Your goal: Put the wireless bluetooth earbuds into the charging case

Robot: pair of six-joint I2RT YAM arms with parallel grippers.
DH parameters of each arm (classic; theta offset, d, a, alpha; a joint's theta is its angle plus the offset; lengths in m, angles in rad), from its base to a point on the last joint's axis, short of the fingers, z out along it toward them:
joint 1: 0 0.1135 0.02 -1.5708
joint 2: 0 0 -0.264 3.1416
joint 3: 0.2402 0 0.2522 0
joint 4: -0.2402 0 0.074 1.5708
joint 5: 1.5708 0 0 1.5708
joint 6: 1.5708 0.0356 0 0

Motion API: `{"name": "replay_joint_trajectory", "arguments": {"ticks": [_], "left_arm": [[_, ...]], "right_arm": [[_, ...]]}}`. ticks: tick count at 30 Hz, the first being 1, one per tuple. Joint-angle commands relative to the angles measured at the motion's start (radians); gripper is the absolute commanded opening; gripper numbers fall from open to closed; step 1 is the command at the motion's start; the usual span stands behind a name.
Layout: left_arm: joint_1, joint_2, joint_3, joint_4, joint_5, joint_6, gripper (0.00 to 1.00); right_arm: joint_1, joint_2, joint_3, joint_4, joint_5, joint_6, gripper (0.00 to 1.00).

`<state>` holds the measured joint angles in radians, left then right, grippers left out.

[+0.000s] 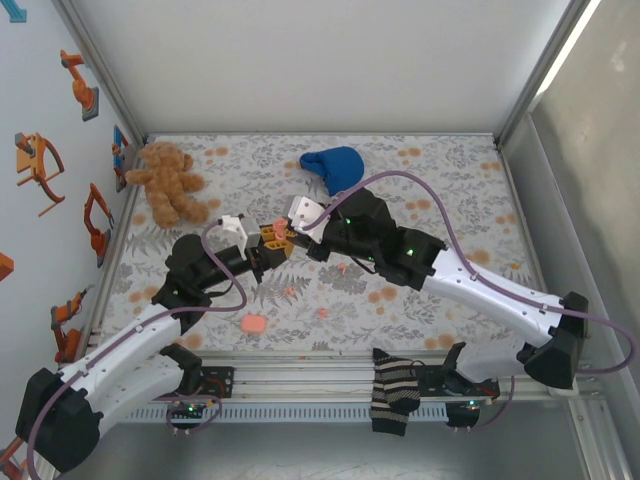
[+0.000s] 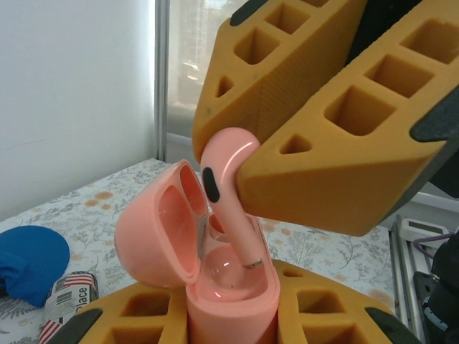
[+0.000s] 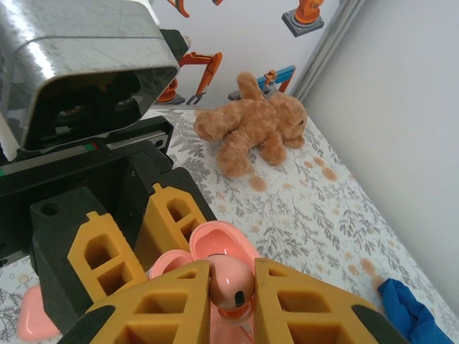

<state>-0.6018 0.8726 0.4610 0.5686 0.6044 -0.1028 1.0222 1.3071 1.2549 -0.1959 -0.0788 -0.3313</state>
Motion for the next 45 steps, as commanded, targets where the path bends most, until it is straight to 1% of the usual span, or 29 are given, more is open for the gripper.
{"name": "replay_joint_trajectory", "arguments": {"ticks": [1,15,27,37,45], "left_arm": [[-0.006,-0.016,0.028,0.042,0.026,0.006,0.0],[-0.009,-0.029,0.024,0.035,0.022,0.011,0.0],[-0.01,-0.047,0.017,0.029,0.014,0.012,0.0],[-0.01,-0.054,0.024,0.015,0.004,0.028,0.0],[-0.01,-0.058,0.019,0.018,-0.002,0.03,0.0]], "right_arm": [[0.012,0.006,0.032,0.036,0.036,-0.014,0.19],[0.031,0.029,0.035,0.031,0.044,-0.017,0.19],[0.035,0.03,0.041,-0.005,-0.022,0.001,0.2],[0.032,0.031,0.048,-0.013,-0.072,0.028,0.24],[0.034,0.022,0.051,0.002,-0.079,0.042,0.26]]}}
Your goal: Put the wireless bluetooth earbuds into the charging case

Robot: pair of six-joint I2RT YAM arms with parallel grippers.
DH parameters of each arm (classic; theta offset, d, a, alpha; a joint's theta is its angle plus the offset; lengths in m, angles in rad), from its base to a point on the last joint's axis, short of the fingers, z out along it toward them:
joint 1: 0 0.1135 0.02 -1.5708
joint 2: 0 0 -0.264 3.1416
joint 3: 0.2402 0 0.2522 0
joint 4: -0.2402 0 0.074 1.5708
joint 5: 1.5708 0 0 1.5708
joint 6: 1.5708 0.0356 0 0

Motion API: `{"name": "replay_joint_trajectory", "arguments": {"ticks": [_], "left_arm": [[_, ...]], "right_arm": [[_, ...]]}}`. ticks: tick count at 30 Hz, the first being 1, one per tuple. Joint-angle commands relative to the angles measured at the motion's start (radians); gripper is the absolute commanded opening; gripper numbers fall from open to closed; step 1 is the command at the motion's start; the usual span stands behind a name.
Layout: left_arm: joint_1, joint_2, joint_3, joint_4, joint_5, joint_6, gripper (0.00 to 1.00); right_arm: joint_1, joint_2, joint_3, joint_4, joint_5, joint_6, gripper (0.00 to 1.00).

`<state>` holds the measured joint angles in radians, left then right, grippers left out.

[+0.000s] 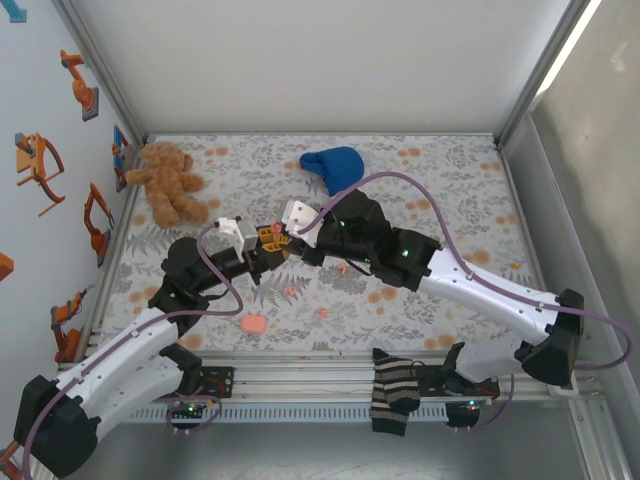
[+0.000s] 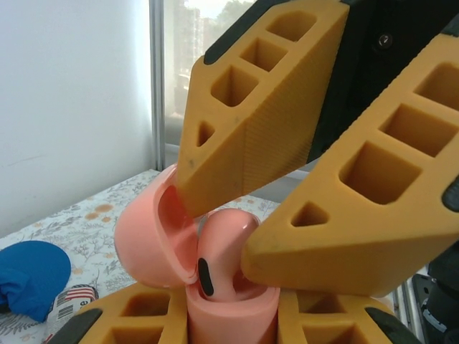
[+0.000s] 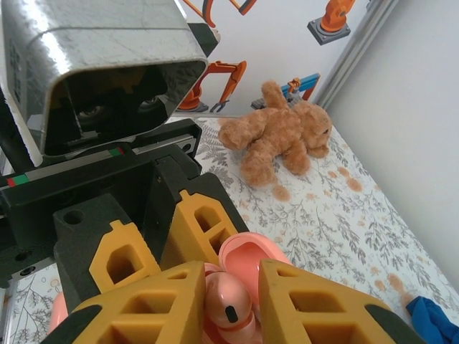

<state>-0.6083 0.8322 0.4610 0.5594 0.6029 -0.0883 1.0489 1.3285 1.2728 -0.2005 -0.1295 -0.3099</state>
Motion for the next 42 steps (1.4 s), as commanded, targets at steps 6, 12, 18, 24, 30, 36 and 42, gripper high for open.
{"name": "replay_joint_trajectory", "arguments": {"ticks": [6,12,18,24,30,36,42], "left_arm": [[-0.004,-0.024,0.01,0.033,-0.009,0.015,0.0],[-0.003,-0.028,0.008,0.031,-0.015,0.015,0.0],[-0.003,-0.03,0.007,0.025,-0.022,0.02,0.0],[-0.003,-0.035,0.007,0.02,-0.024,0.021,0.0],[-0.003,-0.052,0.003,-0.004,-0.027,0.026,0.0],[-0.004,-0.096,-0.011,-0.045,-0.04,0.03,0.0],[-0.005,-0.163,-0.017,-0.119,-0.058,0.044,0.0]], "right_arm": [[0.005,-0.013,0.055,0.008,-0.026,0.036,0.34],[0.006,-0.036,0.083,0.011,0.01,0.076,0.48],[0.003,-0.071,0.089,0.032,0.054,0.118,0.63],[-0.006,-0.105,0.075,0.037,0.112,0.149,0.76],[-0.055,-0.146,0.026,0.04,0.184,0.23,0.87],[-0.175,-0.18,-0.018,-0.038,0.17,0.379,0.99],[-0.301,-0.174,-0.068,-0.161,0.124,0.493,0.99]]}}
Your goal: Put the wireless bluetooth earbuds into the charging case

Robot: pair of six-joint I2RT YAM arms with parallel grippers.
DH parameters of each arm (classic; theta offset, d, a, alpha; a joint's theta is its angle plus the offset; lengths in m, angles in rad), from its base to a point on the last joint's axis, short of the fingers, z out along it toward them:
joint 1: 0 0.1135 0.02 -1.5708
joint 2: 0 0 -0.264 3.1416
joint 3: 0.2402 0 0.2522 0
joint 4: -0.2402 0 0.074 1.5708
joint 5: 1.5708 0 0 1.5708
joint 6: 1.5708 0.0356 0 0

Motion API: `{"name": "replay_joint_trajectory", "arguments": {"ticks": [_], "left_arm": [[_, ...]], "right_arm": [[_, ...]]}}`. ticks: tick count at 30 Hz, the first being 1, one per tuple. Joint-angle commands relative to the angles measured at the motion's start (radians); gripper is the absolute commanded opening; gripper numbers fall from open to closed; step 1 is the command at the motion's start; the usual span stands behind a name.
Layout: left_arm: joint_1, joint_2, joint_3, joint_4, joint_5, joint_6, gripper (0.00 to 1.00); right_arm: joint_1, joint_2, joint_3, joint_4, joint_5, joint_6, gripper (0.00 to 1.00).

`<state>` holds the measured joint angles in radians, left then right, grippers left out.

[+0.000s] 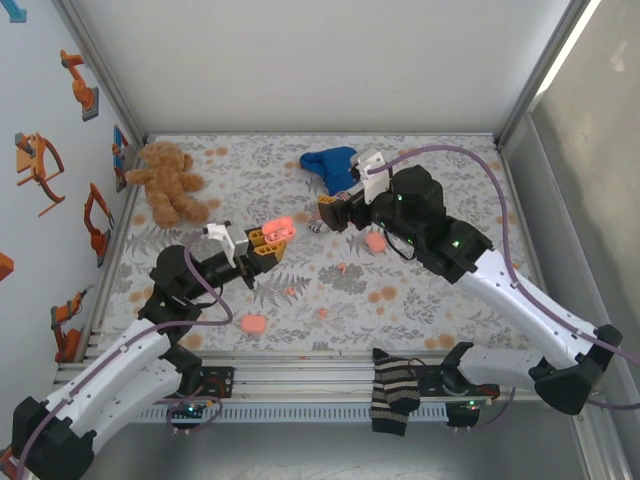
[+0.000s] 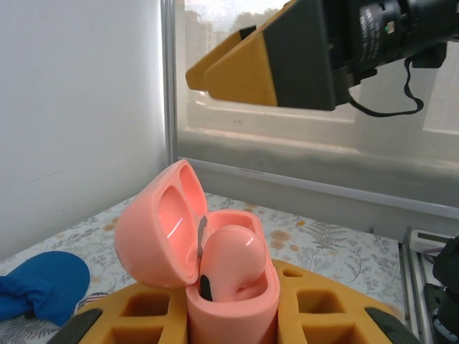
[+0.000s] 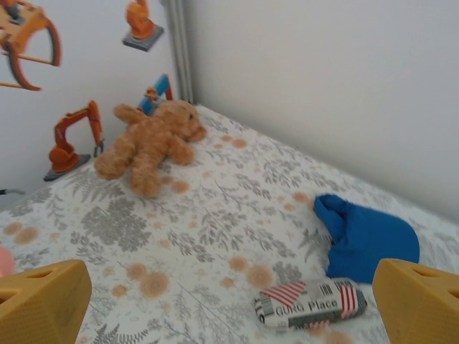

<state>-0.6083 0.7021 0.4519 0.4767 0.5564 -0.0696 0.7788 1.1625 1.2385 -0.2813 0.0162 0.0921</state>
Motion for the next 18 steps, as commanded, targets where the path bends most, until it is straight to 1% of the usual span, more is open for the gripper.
{"name": "replay_joint_trajectory", "arguments": {"ticks": [1,5,9,12,18], "left_arm": [[-0.005,-0.044,-0.01,-0.047,-0.014,0.029,0.0],[-0.004,-0.09,-0.019,-0.093,-0.031,0.036,0.0],[-0.005,-0.132,-0.027,-0.126,-0.046,0.039,0.0],[-0.004,-0.158,-0.028,-0.154,-0.055,0.043,0.0],[-0.004,-0.199,-0.031,-0.195,-0.071,0.051,0.0]], "right_arm": [[-0.044,-0.006,-0.04,-0.096,-0.032,0.103,0.99],[-0.107,0.032,-0.068,-0.157,-0.104,0.146,0.99],[-0.146,0.098,-0.079,-0.213,-0.166,0.16,0.96],[-0.181,0.157,-0.079,-0.246,-0.249,0.17,0.9],[-0.218,0.294,-0.054,-0.308,-0.321,0.188,0.82]]}}
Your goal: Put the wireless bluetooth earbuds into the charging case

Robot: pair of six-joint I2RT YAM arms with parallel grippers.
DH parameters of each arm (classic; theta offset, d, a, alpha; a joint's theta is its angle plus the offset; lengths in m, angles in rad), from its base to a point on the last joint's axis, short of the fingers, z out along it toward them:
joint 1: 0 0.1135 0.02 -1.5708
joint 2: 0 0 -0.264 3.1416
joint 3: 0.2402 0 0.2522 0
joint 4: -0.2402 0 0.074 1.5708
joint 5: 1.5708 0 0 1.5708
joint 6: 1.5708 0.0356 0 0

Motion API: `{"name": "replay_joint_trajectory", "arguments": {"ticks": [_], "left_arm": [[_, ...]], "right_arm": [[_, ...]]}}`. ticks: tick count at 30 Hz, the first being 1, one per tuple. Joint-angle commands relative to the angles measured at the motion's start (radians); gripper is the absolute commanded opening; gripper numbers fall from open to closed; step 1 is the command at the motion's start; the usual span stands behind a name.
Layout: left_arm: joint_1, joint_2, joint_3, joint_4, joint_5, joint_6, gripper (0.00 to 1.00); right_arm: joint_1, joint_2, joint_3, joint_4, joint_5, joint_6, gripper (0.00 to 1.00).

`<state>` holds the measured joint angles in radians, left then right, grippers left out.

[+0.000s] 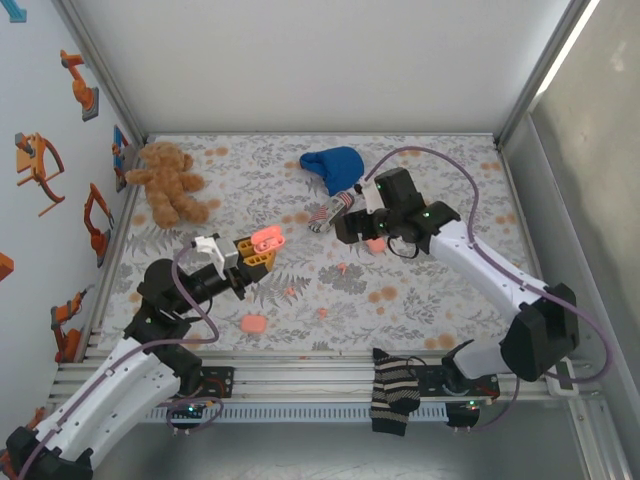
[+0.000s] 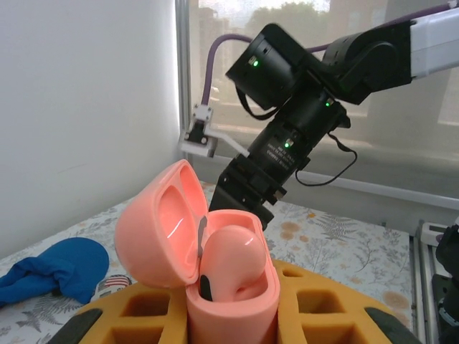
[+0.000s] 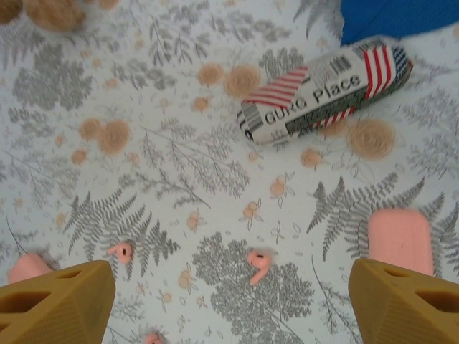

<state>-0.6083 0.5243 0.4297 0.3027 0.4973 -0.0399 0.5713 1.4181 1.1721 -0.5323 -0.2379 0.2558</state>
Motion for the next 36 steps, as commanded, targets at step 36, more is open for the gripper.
{"name": "replay_joint_trajectory", "arguments": {"ticks": [36], "left_arm": [[-0.005,-0.077,-0.043,-0.031,-0.051,0.007,0.0]], "right_arm": [[0.066,0.511,0.15,-0.155,0.002,0.005,0.51]]}}
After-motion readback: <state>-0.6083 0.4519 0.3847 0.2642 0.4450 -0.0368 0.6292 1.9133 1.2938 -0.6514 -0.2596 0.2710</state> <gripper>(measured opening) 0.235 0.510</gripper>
